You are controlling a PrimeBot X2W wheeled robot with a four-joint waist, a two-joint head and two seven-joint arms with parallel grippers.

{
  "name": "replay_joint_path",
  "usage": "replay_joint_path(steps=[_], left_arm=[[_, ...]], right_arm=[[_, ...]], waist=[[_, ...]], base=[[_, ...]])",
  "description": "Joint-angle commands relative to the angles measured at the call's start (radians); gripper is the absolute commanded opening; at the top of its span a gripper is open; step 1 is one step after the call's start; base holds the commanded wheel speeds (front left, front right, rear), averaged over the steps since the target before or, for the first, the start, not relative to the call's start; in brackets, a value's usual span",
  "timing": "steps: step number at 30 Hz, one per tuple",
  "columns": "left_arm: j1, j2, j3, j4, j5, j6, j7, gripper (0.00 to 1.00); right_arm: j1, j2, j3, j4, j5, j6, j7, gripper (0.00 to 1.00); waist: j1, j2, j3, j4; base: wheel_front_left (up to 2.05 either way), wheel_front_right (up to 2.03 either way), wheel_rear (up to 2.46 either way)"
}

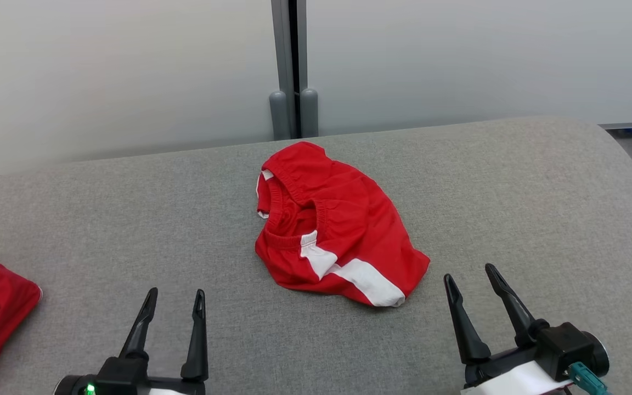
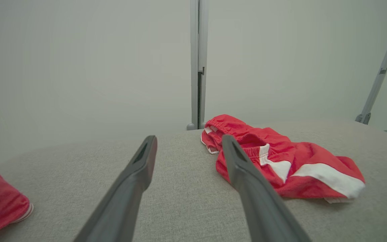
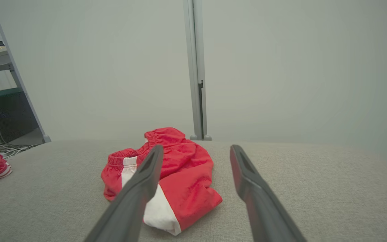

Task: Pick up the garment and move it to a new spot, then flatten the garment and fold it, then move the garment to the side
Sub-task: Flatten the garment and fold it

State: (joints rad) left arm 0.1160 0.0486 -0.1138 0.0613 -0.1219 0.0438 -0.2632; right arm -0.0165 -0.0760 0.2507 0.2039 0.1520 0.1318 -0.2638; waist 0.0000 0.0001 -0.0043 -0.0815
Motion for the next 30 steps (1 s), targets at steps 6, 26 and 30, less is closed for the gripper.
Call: replay_joint_path(steps=[6, 26, 30], left_arm=[[-0.111, 0.016, -0.055, 0.045, 0.078, -0.052, -0.001, 1.00], [-0.649, 0.163, -0.429, 0.046, 0.149, -0.173, 0.768, 1.00], [-0.646, 0.201, -0.442, 0.001, 0.118, -0.173, 0.839, 1.00]], right_arm=[[-0.022, -0.009, 0.001, -0.008, 0.002, -0.002, 0.000, 1.00], [-0.153, -0.008, -0.029, -0.040, 0.003, -0.002, 0.000, 1.00], [-0.163, -0.001, -0.033, -0.040, 0.007, -0.002, 0.000, 1.00]], waist=[[0.0000, -0.0001, 0.048, -0.029], [0.0000, -0.0001, 0.331, -0.125], [0.0000, -0.0001, 0.339, -0.140]], base=[[0.00, 0.00, 0.00], [0.00, 0.00, 0.00], [0.00, 0.00, 0.00]])
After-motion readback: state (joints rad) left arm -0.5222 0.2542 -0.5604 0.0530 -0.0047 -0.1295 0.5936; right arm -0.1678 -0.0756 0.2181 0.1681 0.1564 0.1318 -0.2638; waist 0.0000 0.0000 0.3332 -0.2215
